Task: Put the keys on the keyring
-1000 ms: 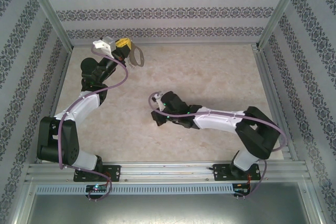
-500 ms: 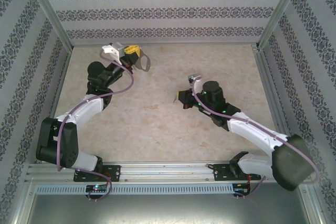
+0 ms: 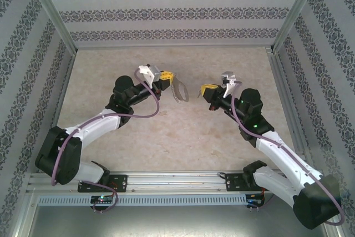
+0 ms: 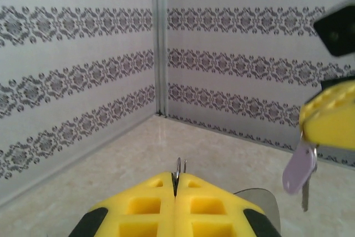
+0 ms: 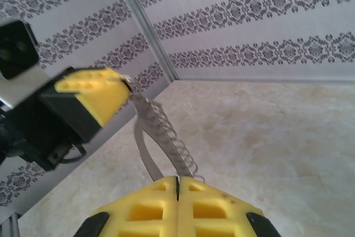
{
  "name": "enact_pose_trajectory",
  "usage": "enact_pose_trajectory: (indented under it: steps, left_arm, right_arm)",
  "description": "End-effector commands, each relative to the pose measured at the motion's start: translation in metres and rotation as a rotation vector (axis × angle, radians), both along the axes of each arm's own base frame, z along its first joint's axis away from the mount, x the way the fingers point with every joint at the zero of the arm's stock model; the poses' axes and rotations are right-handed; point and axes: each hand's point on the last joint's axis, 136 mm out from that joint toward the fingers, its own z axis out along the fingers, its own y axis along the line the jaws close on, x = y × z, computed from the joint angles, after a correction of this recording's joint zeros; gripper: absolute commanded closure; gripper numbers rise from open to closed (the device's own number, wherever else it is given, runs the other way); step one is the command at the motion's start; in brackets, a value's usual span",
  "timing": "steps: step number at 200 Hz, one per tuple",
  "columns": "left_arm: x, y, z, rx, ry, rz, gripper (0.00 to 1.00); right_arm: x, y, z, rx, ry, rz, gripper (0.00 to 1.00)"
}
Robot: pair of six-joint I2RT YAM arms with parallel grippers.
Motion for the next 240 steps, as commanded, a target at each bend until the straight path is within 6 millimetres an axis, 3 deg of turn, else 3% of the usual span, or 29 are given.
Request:
enact_pose_trajectory:
  steps: [1, 106, 179, 240]
  left_arm:
    - [-0.016, -0.012, 0.000, 0.033, -0.055, -0.055, 1.00]
    - [-0.055, -0.048, -0.012, 0.087, -0.068, -0.226, 1.00]
    - [-0.068, -0.066, -0.011, 0.123, -0.081, -0.283, 1.00]
    - [-0.073, -0.071, -0.007, 0.120, -0.094, -0.294, 1.00]
  right_arm:
    - [-0.012, 0.002, 0.010, 0.008, -0.063, 0.054, 1.00]
    - [-0.032, 0.004, 0.017, 0.002, -0.145, 0.106, 1.00]
    - [-0.037, 0.015, 0.023, -0.012, -0.174, 0.137, 1.00]
    - [-0.037, 0.030, 0.016, -0.037, -0.166, 0.174, 1.00]
